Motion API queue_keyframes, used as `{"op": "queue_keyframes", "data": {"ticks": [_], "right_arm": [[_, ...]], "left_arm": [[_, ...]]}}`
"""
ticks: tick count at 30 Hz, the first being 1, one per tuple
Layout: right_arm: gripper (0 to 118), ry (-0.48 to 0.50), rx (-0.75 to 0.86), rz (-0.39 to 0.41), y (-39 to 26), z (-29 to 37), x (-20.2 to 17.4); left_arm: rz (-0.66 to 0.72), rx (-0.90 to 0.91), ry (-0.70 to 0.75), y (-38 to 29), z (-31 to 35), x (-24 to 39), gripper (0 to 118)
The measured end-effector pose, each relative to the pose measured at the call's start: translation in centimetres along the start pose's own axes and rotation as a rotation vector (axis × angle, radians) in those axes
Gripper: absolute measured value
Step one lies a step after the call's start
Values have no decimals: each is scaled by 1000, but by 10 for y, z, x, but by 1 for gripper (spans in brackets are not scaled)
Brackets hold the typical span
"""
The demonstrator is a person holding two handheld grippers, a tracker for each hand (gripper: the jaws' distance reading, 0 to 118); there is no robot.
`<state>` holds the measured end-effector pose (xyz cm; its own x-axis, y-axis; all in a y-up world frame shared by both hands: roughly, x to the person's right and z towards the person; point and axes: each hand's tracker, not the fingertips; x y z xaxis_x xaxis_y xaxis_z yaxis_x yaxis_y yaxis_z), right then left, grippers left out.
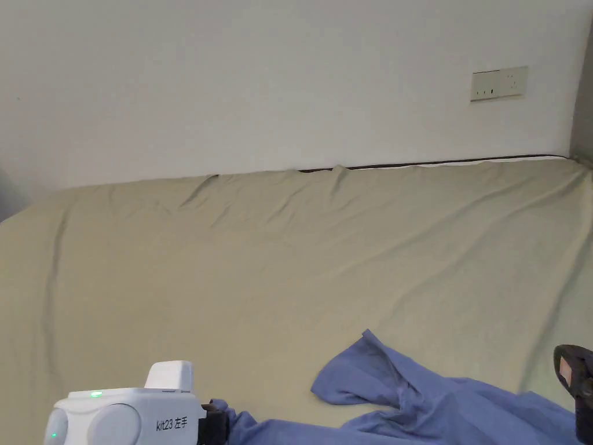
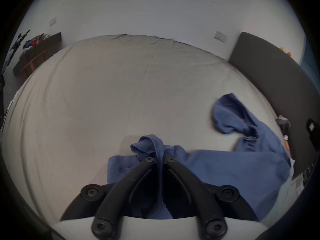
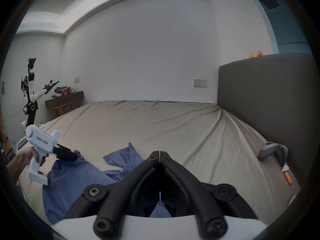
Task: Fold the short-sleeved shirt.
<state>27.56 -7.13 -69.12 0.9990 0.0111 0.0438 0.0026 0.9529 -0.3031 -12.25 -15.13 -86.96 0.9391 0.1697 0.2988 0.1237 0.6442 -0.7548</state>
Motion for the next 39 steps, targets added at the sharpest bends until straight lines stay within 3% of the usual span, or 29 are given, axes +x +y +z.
{"op": "queue_keyframes", "data": {"ticks": [3,4,7,8,9,13,20,24,30,34,36,37,38,39], "right_arm": [[20,2,-18,-5,3,-2,7],[20,20,-34,-15,5,-5,11],[118,95,-199,-71,7,-26,28],[115,70,-121,6,16,-23,37],[113,104,-244,-78,14,-32,40],[113,99,-383,15,23,-63,63],[112,16,-594,150,11,-87,89],[106,-32,-650,149,-2,-95,103],[105,-14,-721,86,-24,-113,112],[94,38,-688,78,-40,-125,105],[65,30,-675,93,-46,-129,101],[37,39,-668,103,-49,-130,99],[16,69,-640,99,-52,-129,97],[10,58,-620,105,-54,-126,95]], "left_arm": [[5,28,-43,-5,17,11,2],[16,15,-85,-8,18,13,2],[73,-85,-104,-18,1,12,2],[66,-86,-85,-25,-9,14,2],[67,-85,-77,-30,-15,15,1],[194,-3,-99,-44,-13,9,1],[99,6,-41,-42,-13,22,1],[73,13,-29,-42,-13,26,1],[48,11,-13,-42,-10,36,1],[43,31,-11,-46,-8,38,1],[37,44,-13,-47,-9,36,1],[37,48,-15,-48,-8,36,1],[40,54,-18,-49,-8,36,1],[43,64,-20,-50,-7,36,1]]}}
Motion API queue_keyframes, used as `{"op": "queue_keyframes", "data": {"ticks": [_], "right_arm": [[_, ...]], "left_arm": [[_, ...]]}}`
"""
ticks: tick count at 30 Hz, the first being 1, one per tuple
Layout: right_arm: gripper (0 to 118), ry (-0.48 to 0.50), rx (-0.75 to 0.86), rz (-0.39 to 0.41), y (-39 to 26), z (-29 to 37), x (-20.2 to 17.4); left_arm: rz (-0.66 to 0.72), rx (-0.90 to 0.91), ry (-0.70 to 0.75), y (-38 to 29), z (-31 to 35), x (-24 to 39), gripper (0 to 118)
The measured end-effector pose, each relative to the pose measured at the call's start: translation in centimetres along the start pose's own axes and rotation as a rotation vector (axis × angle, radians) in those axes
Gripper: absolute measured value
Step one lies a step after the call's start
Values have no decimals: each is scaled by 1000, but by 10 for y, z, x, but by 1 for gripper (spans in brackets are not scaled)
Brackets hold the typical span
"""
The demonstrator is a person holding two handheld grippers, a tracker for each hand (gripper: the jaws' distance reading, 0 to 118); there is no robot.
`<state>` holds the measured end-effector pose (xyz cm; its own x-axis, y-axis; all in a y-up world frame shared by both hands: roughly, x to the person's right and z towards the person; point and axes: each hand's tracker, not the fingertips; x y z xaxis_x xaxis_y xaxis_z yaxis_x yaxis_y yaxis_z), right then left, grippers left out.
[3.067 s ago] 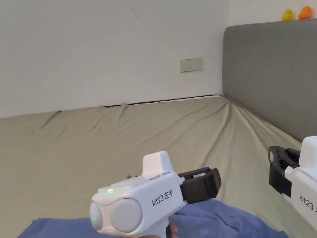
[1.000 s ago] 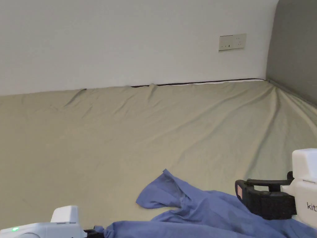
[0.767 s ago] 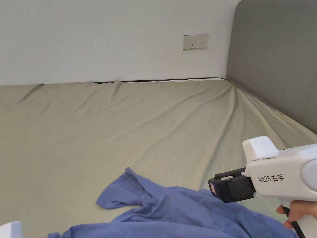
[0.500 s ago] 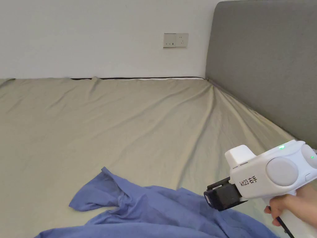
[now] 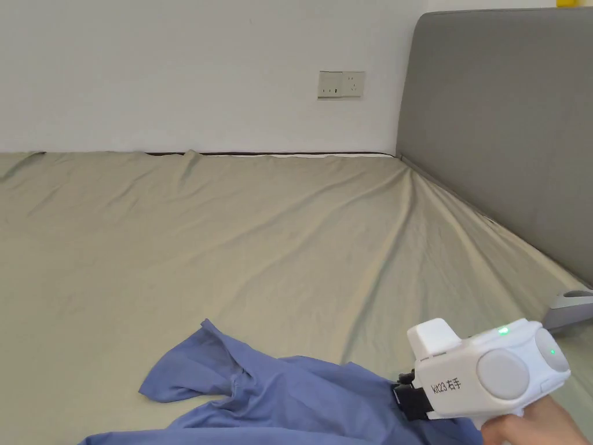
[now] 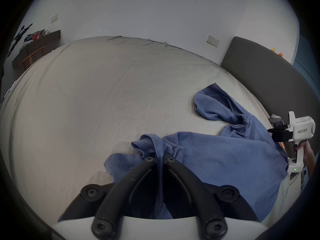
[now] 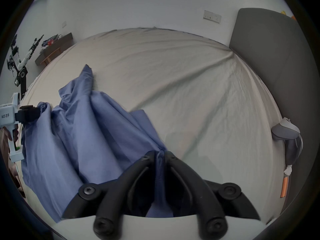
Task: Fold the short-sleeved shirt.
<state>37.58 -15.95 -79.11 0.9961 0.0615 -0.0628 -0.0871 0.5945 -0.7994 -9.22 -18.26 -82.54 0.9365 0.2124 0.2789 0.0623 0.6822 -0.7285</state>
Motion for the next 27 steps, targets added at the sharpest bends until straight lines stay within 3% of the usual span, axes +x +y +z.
{"op": "queue_keyframes", "data": {"ticks": [4,11,14,16,20,25,26,27], "right_arm": [[5,-33,87,23,-8,10,-5],[4,0,358,-107,0,77,4],[4,-16,465,-129,16,117,5],[4,17,532,-165,28,148,7],[4,-32,704,-101,45,227,-5],[4,-25,925,-129,46,335,-21],[4,-44,962,-122,44,353,-24],[4,-90,1044,-57,45,375,-30]], "left_arm": [[17,32,-12,2,-1,-3,1],[43,47,-35,24,15,0,1],[69,51,-50,49,39,2,1],[62,122,-85,67,69,10,1],[32,291,-149,110,156,33,1],[0,565,-189,143,284,67,1],[-22,607,-195,145,305,72,1],[-33,665,-178,145,326,79,1]]}}
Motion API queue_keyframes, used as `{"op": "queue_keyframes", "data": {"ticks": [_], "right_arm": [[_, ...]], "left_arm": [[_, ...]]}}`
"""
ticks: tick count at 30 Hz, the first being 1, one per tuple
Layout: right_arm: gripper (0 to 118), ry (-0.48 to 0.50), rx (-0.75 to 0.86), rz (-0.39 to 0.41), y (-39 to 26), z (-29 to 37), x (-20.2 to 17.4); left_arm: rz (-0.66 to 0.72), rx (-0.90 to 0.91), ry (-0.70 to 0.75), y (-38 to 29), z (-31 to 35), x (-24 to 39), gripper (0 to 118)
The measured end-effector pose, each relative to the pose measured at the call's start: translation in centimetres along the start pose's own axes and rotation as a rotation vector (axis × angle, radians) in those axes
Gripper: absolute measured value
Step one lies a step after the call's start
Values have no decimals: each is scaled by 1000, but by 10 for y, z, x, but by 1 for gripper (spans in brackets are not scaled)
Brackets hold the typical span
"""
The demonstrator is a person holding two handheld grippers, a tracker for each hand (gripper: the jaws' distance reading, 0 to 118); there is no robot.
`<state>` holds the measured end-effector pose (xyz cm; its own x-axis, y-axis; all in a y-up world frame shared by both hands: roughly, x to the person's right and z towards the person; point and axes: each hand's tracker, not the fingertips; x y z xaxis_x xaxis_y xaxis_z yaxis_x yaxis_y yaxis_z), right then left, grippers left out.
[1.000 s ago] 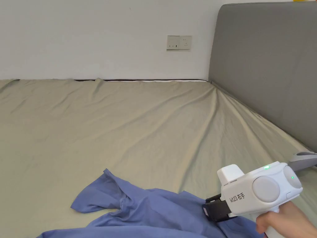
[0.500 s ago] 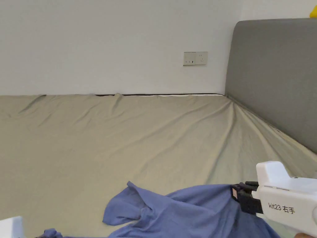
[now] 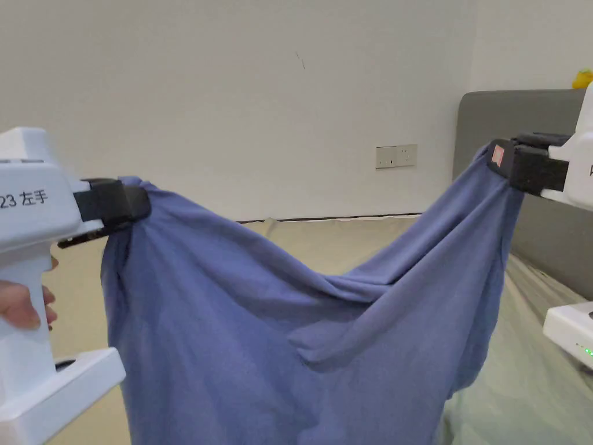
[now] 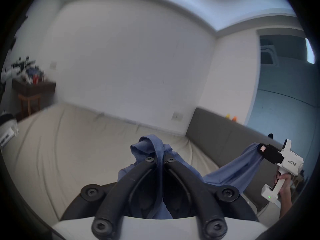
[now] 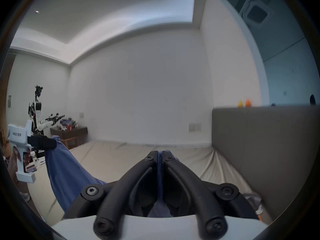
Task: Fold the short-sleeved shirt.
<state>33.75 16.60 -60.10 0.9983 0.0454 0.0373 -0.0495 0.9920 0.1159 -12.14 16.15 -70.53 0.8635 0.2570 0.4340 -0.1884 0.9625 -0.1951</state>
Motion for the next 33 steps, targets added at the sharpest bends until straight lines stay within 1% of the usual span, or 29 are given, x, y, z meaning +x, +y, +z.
{"op": "queue_keyframes", "data": {"ticks": [2,4,6,8,9,10,11,13,17,20,22,24,25,26,29,30,31,32,33], "right_arm": [[4,-35,69,47,24,20,-5],[4,-71,132,51,42,35,-8],[4,-69,156,39,58,48,-9],[4,-78,163,36,68,54,-12],[4,-89,189,76,72,57,-15],[4,-95,178,66,72,57,-17],[4,-117,195,135,73,58,-21],[4,-153,174,156,71,56,-26],[4,-154,148,101,64,47,-27],[4,-176,134,111,54,30,-25],[4,-190,127,111,49,15,-25],[4,-185,120,72,43,-11,-17],[4,-180,122,68,42,-23,-15],[4,-182,126,53,40,-39,-13],[4,-188,163,49,33,-88,-1],[4,-209,168,50,31,-106,1],[4,-230,215,92,33,-121,5],[4,-218,191,63,29,-139,10],[4,-213,200,57,26,-155,14]], "left_arm": [[-59,102,63,17,22,16,1],[-130,184,165,26,36,29,2],[-250,291,291,29,38,37,2],[-367,321,367,30,36,39,1],[-374,308,370,32,35,36,1],[-348,267,383,34,31,34,2],[-302,221,400,35,31,32,2],[-257,235,334,30,33,24,2],[-243,220,343,19,25,12,2],[-267,147,396,11,5,2,2],[-243,138,388,7,-8,-6,2],[-180,125,363,4,-29,-16,2],[-179,114,371,5,-39,-18,2],[-187,114,369,7,-53,-20,2],[-272,106,395,15,-102,-24,2],[-282,107,397,20,-120,-24,2],[-271,105,398,24,-134,-26,2],[-252,108,386,30,-150,-30,1],[-204,135,370,33,-166,-35,1]]}}
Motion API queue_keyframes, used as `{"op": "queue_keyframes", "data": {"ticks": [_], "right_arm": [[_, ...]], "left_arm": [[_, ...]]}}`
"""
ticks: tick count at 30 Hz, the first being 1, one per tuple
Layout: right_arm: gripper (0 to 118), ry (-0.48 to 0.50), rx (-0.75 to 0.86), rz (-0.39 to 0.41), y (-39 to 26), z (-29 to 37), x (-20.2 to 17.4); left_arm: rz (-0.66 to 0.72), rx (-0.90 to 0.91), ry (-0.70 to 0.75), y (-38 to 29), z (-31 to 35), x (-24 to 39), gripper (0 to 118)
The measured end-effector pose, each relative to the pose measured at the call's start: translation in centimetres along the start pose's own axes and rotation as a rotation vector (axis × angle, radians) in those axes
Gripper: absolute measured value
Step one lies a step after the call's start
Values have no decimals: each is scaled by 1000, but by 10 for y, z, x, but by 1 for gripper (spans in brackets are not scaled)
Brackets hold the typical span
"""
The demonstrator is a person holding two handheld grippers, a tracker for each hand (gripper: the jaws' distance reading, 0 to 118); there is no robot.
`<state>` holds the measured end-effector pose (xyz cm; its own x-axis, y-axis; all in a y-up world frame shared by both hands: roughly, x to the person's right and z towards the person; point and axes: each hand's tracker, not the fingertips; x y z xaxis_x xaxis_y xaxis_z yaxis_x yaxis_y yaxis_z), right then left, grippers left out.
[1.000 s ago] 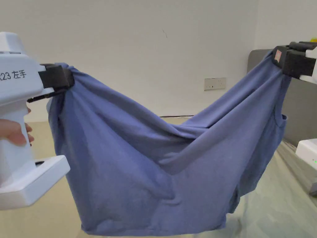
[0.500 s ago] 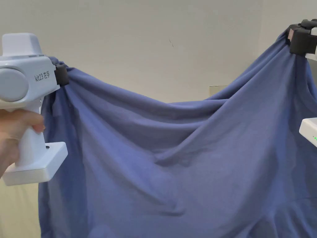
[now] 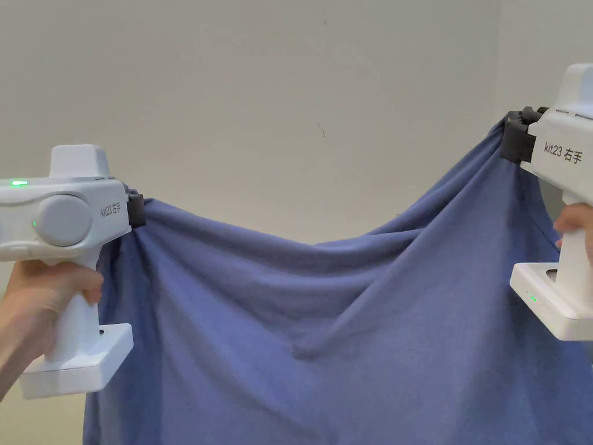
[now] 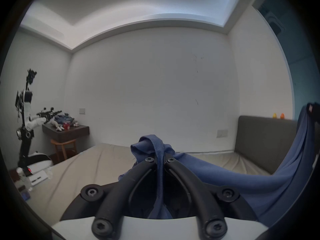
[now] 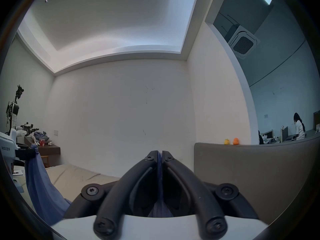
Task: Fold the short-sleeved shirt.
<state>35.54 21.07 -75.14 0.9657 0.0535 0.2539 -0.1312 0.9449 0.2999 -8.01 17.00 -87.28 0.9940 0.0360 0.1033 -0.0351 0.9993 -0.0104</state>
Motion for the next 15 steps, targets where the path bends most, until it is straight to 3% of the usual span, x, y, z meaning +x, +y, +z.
{"op": "queue_keyframes", "data": {"ticks": [6,7,8,10,11,12,13,15], "right_arm": [[4,-2,-9,-37,-60,-55,-3],[4,-2,13,1,-68,-57,-4],[4,7,-19,-42,-83,-60,-3],[4,9,-9,-43,-100,-54,-3],[4,19,-79,-131,-116,-49,-2],[4,23,-52,-97,-122,-36,0],[4,31,-70,-123,-131,-25,1],[4,67,-81,-102,-143,9,2]], "left_arm": [[3,38,-6,-24,-60,1,2],[-3,25,4,-32,-65,2,2],[-30,2,9,-43,-70,2,2],[-37,-23,4,-63,-68,-1,2],[-24,-22,-11,-76,-61,-4,2],[8,-21,-28,-88,-50,-8,2],[9,-17,-52,-100,-39,-12,2],[-9,-24,-58,-126,-14,-14,2]]}}
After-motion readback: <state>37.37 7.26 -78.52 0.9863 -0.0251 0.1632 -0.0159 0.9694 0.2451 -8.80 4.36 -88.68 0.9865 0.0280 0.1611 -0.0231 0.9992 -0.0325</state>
